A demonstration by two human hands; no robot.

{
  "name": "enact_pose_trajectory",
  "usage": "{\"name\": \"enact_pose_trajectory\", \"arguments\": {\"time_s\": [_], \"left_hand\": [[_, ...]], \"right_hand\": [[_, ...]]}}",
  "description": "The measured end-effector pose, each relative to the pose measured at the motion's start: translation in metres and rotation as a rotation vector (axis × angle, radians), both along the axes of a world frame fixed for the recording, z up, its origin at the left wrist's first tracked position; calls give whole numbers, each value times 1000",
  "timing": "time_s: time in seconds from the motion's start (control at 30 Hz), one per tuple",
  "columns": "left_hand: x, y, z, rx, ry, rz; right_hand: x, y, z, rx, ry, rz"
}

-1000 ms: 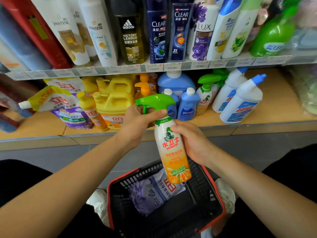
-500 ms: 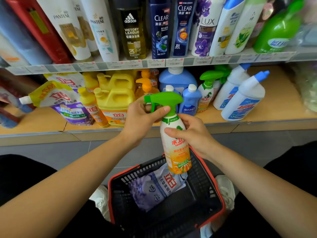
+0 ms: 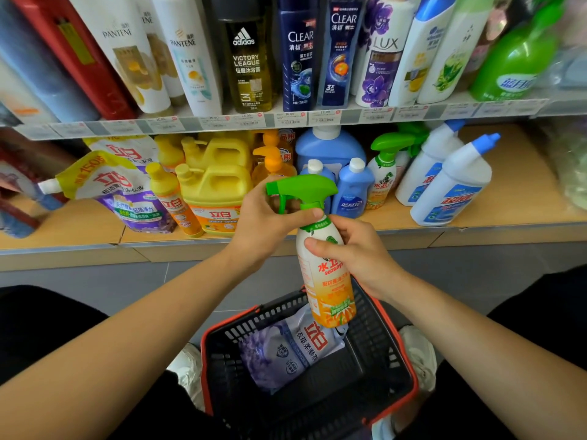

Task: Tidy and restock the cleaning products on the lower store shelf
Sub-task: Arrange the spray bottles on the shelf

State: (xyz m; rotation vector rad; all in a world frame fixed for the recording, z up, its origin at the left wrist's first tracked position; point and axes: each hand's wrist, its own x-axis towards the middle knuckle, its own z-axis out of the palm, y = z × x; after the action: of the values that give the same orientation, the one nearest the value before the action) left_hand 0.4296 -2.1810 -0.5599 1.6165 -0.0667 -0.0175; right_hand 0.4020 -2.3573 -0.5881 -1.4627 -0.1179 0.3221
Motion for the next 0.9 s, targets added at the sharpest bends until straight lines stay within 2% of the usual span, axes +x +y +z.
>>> {"name": "enact_pose_trajectory", "arguments": {"time_s": [0.1,0.2,0.37,0.47,0.57,0.73,0.9], "left_hand": [[-1,2,1,83,-67,75],[-3,-1,3,63,-75,108],[-1,5,12,-19,-92,23],[-1,11,18,-37,-108,-33],[-6,7,24,-8,-134,-84],[-11,6,22,102,-227,-188],[-7,12,27,236,-330,-255]], "right_hand": [[-1,2,-1,-38,-47,-36],[1,1,-2,-72,-90,-45],[6,-8,-7,43,-3,-7],[10,-11,-6,44,-1,43],[14,-13,1,-16,-92,34],[20,-20,16,-146,-292,-132],[25,-25,33,-306,-465,-80]]}}
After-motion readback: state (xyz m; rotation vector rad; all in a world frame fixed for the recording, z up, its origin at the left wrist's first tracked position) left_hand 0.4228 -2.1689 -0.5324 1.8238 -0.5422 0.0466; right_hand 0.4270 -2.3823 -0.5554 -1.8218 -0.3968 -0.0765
